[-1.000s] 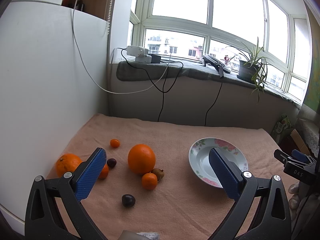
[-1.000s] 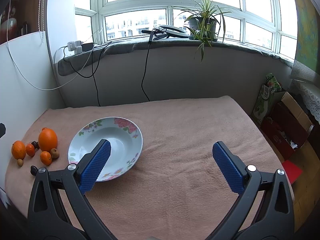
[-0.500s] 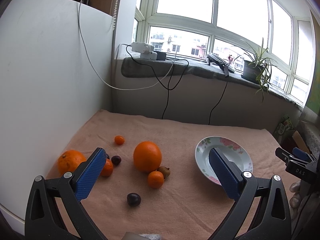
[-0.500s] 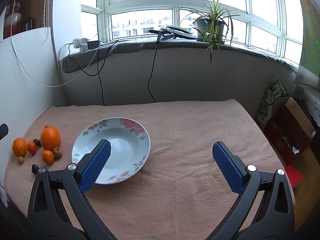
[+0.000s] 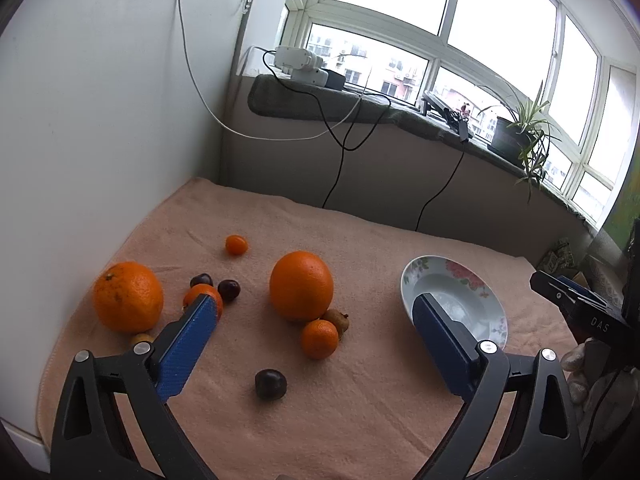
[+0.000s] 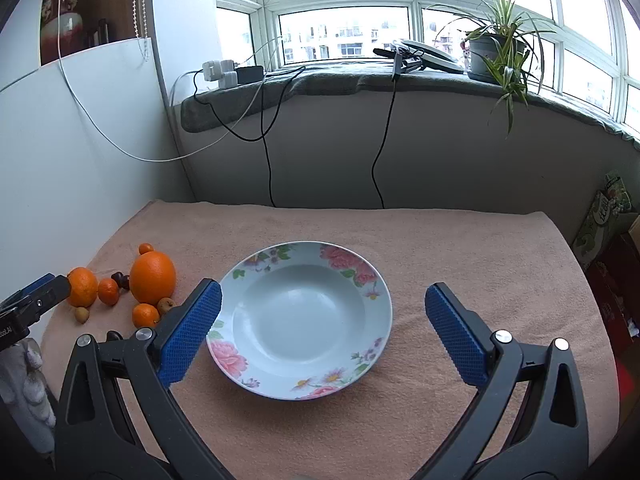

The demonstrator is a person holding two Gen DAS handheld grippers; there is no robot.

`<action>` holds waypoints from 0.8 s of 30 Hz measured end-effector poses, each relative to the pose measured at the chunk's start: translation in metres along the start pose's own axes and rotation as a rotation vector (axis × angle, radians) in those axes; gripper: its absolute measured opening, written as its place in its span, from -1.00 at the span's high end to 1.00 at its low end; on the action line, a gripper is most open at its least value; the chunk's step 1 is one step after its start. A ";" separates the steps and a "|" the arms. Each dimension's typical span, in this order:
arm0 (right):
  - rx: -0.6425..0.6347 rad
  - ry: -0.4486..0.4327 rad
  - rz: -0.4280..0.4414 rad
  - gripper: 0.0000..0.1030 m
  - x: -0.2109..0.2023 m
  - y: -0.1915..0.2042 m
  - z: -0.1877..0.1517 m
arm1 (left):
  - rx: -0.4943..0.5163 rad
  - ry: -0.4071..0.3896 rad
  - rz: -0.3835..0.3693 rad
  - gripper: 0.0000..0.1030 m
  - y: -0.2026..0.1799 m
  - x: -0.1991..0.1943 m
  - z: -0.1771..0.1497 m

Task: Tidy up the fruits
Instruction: 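Move the right gripper to the large smooth orange and close on it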

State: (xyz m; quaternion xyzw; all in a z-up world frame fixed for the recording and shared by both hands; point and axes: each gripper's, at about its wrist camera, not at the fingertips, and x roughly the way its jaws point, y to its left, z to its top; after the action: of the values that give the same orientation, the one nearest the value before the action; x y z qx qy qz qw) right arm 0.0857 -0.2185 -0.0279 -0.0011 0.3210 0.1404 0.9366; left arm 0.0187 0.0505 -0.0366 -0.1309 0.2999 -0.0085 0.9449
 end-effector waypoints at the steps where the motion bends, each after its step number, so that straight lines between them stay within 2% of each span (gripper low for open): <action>1: -0.008 0.009 0.014 -1.00 0.005 0.004 0.002 | -0.012 0.010 -0.009 -0.85 0.002 0.003 -0.001; 14: -0.048 0.168 0.276 -1.00 0.065 0.059 0.023 | -0.113 0.107 -0.102 -0.71 0.019 0.041 -0.005; 19: -0.019 0.276 0.380 -1.00 0.102 0.080 0.030 | -0.142 0.141 -0.132 -0.62 0.023 0.058 -0.004; 24: -0.018 0.363 0.437 -1.00 0.130 0.101 0.029 | -0.155 0.166 -0.138 -0.56 0.027 0.071 -0.003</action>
State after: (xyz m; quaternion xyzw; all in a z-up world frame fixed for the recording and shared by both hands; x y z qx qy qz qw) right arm 0.1749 -0.0849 -0.0742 0.0348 0.4746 0.3394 0.8114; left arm 0.0732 0.0688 -0.0859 -0.2227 0.3671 -0.0610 0.9011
